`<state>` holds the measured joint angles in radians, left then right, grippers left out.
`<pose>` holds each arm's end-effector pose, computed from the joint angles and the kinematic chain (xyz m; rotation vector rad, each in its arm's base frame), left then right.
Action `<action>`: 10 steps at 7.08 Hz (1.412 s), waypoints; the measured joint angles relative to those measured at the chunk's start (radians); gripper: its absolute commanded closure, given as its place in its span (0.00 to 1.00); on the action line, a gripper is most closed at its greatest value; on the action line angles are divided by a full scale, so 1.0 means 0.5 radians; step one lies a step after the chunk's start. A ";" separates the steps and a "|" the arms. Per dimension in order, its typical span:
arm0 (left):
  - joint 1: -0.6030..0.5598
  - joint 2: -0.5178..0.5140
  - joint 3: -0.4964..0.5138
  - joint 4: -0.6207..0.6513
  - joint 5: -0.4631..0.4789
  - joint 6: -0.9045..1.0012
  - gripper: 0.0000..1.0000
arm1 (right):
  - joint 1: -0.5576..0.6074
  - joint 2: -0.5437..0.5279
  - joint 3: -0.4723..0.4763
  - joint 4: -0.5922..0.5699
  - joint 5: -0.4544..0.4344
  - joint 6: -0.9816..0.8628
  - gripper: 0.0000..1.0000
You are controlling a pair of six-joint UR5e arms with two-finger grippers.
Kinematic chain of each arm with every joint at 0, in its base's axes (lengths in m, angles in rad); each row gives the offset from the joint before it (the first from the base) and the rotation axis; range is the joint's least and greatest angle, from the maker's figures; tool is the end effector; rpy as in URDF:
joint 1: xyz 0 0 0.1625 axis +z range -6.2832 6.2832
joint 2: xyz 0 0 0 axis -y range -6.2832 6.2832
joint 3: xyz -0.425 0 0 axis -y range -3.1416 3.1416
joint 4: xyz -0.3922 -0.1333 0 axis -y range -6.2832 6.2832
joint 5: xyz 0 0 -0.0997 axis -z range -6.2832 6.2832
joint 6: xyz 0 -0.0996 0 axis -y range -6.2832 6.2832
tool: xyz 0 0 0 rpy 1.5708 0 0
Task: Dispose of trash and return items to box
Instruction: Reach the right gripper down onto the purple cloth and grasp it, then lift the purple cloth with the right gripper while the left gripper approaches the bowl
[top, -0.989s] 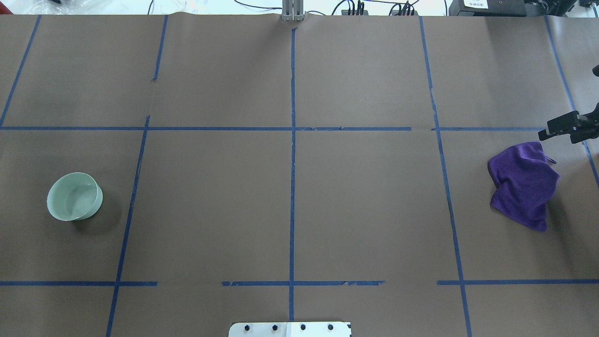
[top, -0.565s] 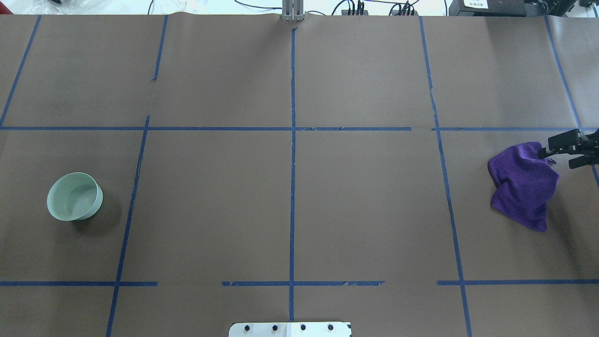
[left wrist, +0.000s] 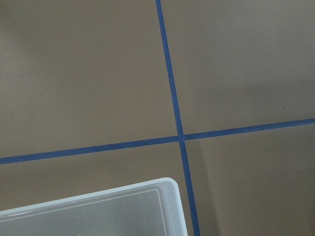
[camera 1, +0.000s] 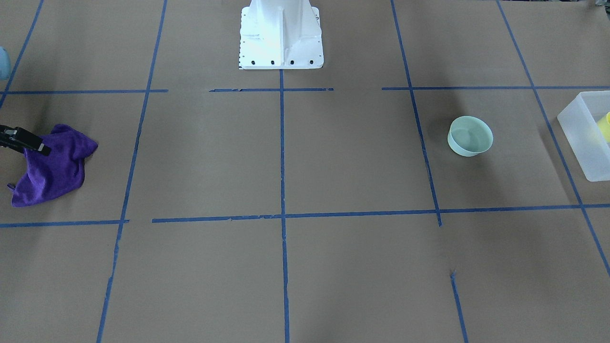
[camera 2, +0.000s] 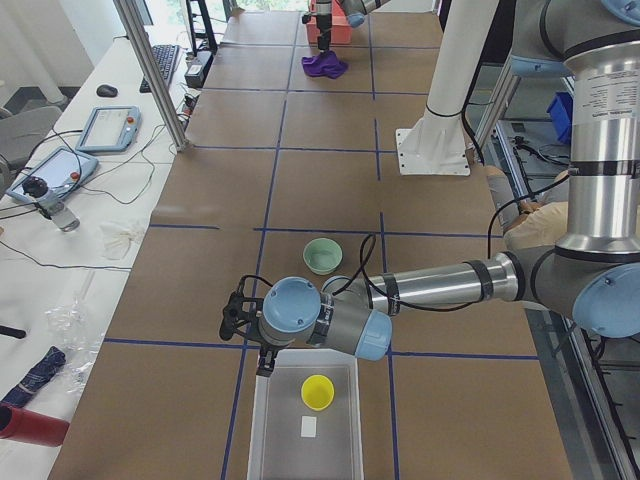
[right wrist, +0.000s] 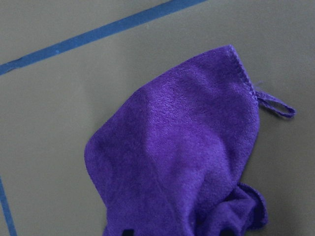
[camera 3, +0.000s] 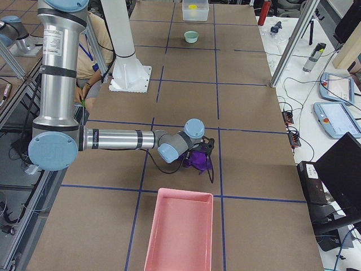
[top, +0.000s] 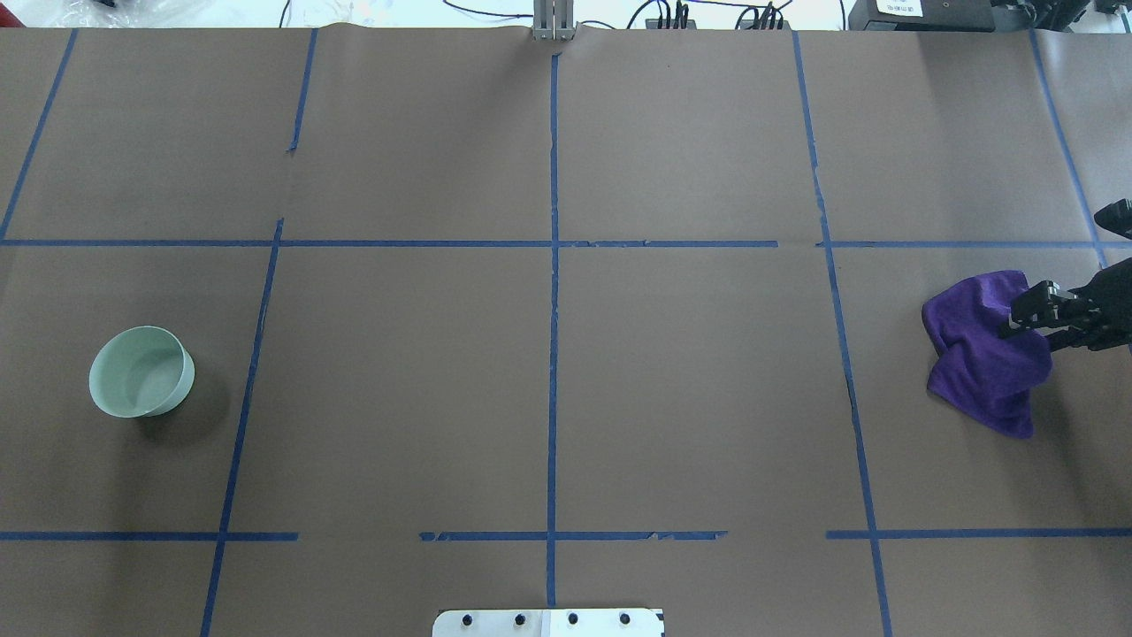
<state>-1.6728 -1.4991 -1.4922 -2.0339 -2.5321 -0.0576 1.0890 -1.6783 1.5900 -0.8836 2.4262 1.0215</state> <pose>-0.0992 -0.4620 0.6687 0.3090 0.9456 0.0041 -0.1636 -0.4383 0.6174 -0.1558 -0.9887 0.2381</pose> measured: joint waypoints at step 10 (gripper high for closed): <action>1.277 -0.047 -0.230 -0.986 0.573 -1.844 0.02 | 0.870 -0.025 0.223 -0.074 0.382 -0.097 1.00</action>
<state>-1.0343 -1.5228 -1.6071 -2.5268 -2.2457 -0.9796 1.5237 -1.6909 1.7014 -0.9206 2.6175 0.9729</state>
